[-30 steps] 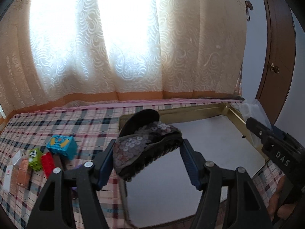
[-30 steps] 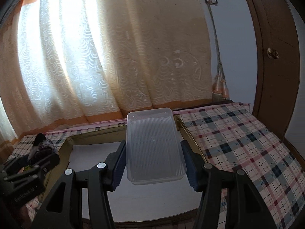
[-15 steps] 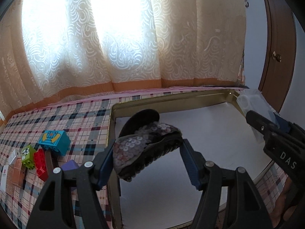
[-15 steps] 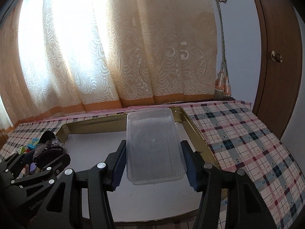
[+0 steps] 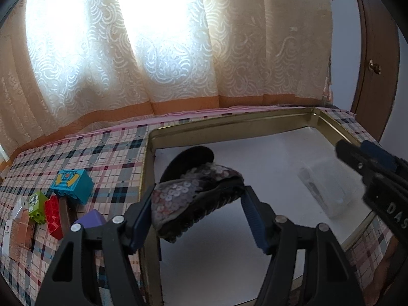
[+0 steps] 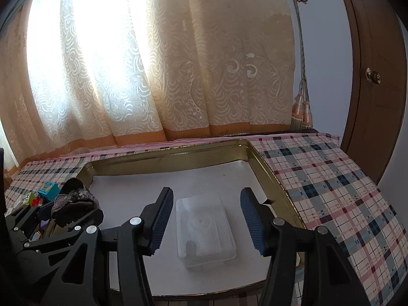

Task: Organize rigid objects
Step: 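Release the clear box and the pouch into the gold tray, open both grippers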

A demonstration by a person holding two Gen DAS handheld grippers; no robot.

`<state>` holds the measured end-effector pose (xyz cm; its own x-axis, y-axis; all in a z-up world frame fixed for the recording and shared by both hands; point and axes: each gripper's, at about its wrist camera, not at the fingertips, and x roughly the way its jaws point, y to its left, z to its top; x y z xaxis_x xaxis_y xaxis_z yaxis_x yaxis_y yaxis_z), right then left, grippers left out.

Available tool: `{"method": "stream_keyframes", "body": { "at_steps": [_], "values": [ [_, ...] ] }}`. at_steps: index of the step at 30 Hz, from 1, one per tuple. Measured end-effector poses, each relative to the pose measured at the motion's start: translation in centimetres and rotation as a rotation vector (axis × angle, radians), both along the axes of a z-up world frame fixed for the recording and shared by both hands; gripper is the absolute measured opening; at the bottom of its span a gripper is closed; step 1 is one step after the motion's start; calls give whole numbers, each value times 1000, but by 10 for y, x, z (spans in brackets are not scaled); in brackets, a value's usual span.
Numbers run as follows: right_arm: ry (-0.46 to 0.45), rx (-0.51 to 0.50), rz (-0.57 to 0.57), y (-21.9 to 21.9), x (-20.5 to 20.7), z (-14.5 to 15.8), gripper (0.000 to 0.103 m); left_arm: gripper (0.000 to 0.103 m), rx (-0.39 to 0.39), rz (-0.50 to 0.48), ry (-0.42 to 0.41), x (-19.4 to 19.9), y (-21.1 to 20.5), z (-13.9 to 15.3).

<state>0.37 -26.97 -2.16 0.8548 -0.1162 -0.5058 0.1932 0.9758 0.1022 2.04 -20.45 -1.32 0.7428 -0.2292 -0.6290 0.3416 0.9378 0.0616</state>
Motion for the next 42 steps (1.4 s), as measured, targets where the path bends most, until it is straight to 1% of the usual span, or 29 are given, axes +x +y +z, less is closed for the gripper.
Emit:
{"method": "stream_keyframes", "body": {
  "at_steps": [2,3,4,5,7,10,16,20,28,33,38,42],
  "values": [
    [-26,19,-9,-3,-3,3,59,77,-18,-10,-9,-2,1,2],
    [-38,28,-15,-4,-5,5,65,87,-26,-22,-17,-3,1,3],
    [-57,38,-27,-7,-8,6,73,101,-31,-33,-38,-7,0,6],
    [-73,42,-37,-8,-10,8,74,103,-22,-19,-70,-12,0,8],
    [-103,47,-52,-10,-14,12,75,103,2,-3,-161,-24,1,16],
    [-124,52,-66,-12,-17,14,75,103,-3,-2,-204,-30,8,21],
    [-166,18,-89,-9,-19,15,75,103,-50,83,-187,-21,41,19],
    [-218,-19,-102,-5,-25,18,75,103,-60,111,-181,-20,59,16],
    [-319,-53,-125,4,-39,25,75,103,-59,156,-208,-23,102,10],
    [-324,-80,-144,12,-42,26,75,102,-70,189,-199,-22,125,7],
    [-337,-50,-157,16,-46,26,75,103,-75,216,-196,-22,145,6],
    [-336,-55,-157,25,-47,26,75,102,-81,231,-189,-20,158,5]
  ]
}}
